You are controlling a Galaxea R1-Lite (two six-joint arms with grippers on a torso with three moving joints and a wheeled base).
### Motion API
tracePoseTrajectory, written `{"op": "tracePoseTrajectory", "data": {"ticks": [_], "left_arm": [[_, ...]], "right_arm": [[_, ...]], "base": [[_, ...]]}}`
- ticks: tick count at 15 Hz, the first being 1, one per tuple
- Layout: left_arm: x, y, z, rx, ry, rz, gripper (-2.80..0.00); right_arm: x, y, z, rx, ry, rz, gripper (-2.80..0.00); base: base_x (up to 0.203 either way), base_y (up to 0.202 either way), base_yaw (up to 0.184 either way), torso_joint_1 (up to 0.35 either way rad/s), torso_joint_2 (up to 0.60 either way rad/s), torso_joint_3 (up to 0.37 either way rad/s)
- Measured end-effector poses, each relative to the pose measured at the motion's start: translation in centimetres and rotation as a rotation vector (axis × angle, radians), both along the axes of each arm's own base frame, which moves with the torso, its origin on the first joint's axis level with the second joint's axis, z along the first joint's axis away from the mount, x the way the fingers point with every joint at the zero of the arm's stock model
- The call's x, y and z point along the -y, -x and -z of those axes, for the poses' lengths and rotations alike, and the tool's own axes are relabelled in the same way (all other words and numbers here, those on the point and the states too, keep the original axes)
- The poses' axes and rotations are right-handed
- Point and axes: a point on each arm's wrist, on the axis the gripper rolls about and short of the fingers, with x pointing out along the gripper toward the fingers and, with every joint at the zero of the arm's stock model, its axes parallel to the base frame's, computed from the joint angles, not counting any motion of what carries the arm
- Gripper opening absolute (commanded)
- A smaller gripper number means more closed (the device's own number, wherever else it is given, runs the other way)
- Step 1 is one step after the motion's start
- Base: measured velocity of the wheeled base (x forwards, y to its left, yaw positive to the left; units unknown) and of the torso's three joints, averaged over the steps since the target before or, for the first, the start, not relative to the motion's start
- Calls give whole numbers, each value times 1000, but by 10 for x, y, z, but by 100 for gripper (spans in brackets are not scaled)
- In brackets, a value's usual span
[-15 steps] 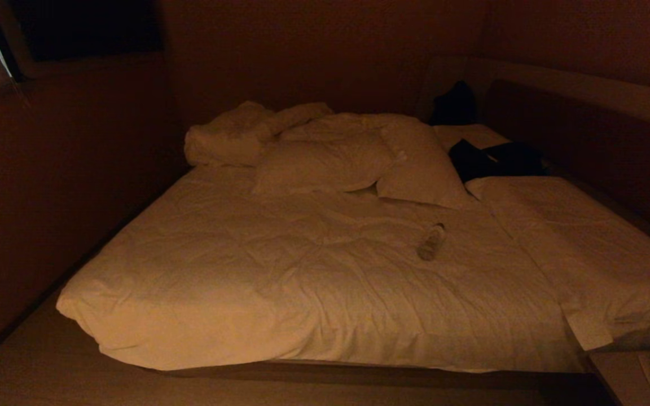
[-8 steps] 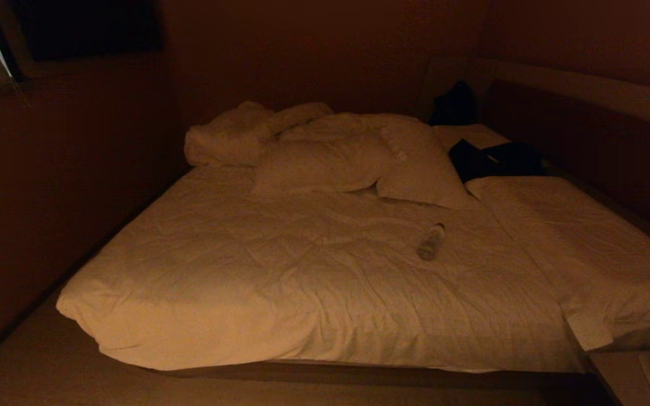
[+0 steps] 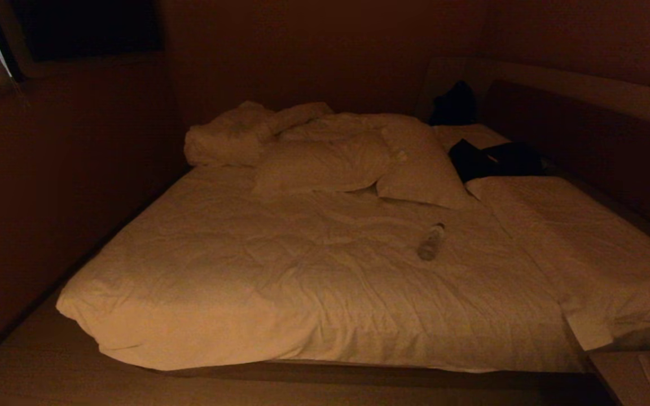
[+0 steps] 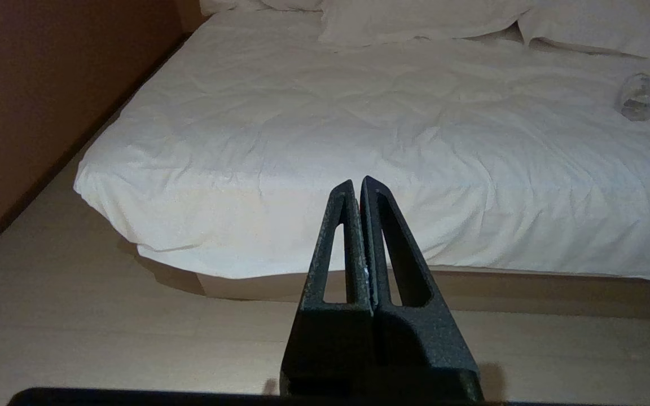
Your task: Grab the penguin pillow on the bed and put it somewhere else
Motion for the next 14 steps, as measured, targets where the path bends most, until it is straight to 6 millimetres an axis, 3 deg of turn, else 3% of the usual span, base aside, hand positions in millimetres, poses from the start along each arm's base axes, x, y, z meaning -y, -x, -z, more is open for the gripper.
{"op": "tracePoseTrajectory", "data": {"ticks": [14], "left_arm": [[0,0,0,0,1,1,-280]], "right_arm": [[0,0,0,0,4,2,-280]], "base": [[0,0,0,0,0,0]]}}
